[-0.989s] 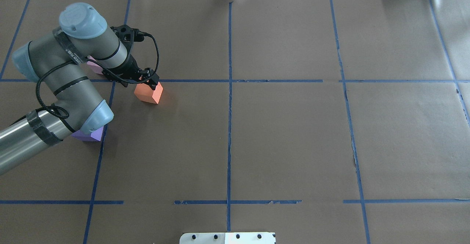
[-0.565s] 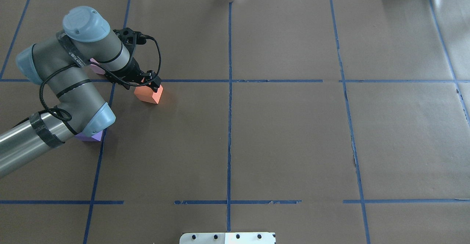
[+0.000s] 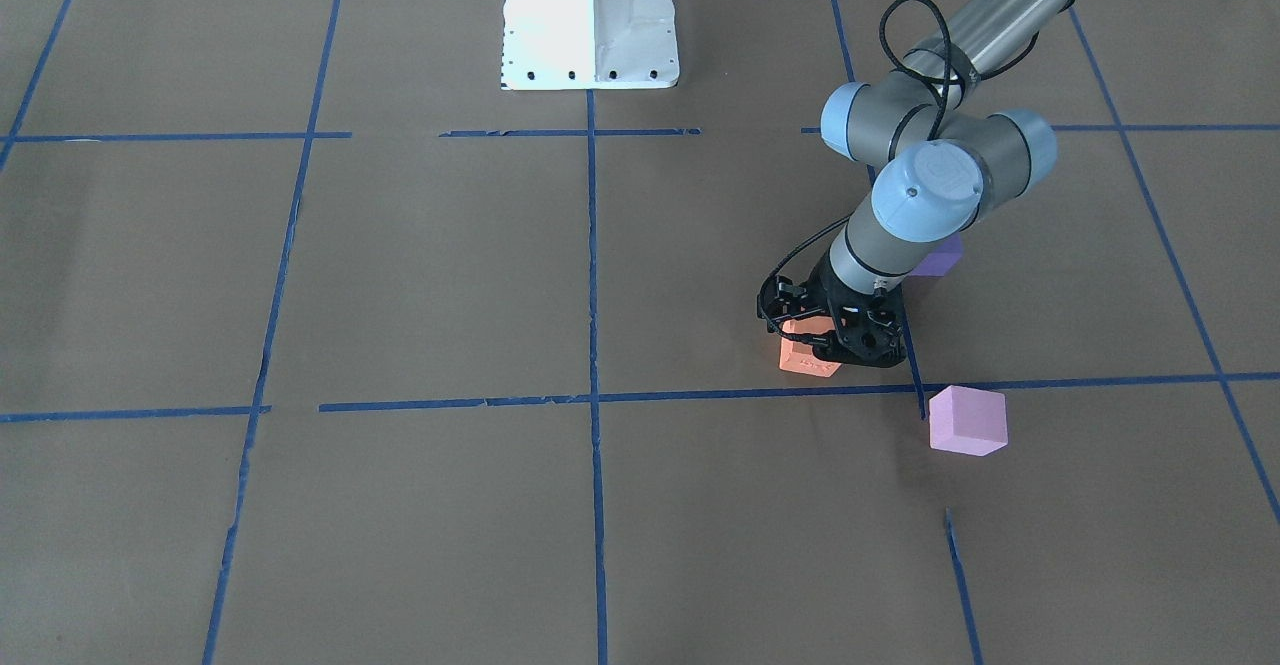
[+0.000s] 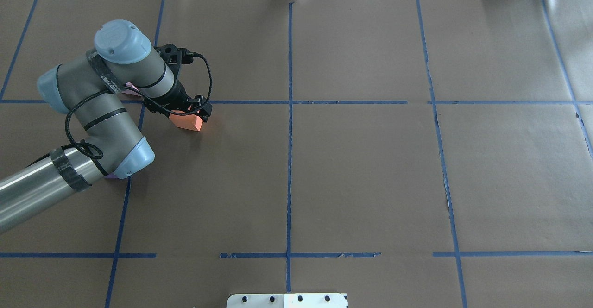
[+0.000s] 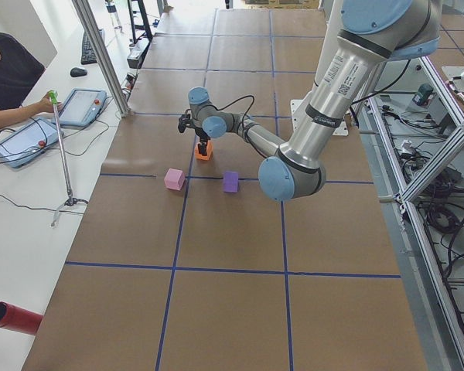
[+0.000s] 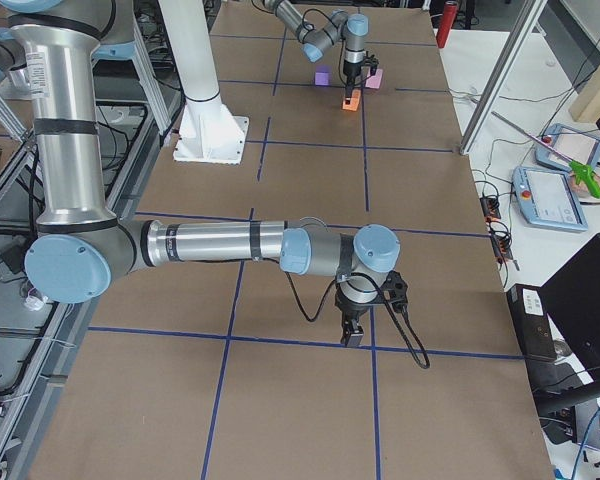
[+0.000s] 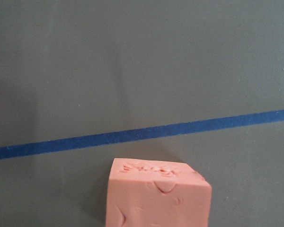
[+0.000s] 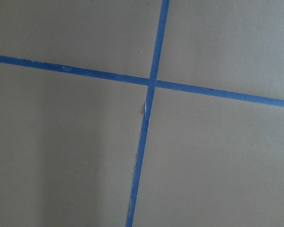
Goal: Arrange blocks in a line
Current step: 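Close the left gripper on the orange cube and lift it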
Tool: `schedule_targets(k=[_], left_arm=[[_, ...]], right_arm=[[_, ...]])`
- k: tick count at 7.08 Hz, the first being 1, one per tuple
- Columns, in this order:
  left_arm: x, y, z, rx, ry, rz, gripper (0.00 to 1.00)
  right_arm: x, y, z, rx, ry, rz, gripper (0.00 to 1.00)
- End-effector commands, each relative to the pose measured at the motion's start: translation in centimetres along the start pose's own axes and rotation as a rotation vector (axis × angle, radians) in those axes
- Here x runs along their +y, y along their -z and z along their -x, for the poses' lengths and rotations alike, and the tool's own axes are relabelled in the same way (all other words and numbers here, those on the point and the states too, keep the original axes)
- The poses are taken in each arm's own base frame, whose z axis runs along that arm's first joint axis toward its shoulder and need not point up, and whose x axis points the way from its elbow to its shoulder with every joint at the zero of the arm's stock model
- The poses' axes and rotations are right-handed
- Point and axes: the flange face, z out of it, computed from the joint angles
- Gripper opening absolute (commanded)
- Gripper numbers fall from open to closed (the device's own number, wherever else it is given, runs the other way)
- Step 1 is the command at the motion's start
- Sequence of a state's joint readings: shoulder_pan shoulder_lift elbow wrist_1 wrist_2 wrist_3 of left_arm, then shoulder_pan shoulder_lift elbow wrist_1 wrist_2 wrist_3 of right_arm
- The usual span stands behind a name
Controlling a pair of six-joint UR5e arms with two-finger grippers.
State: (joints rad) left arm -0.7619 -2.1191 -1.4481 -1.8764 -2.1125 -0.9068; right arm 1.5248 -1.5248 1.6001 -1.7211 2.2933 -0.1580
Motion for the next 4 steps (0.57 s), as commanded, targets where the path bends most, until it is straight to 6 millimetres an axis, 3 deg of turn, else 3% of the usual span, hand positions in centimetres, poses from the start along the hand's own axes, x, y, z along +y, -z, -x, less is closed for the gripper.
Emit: schedule_targets(k=[1, 4], left_arm=[[-0.31, -0.81, 0.58, -0.006, -0.010, -0.020, 1.00], [-0.37, -0.84, 0.54, -0.004, -0.009, -0.022, 0.95]], right_arm=[[0.00, -0.01, 0.00, 0.000, 0.000, 0.000, 1.00], [0.00, -0.01, 0.00, 0.000, 0.000, 0.000, 1.00]])
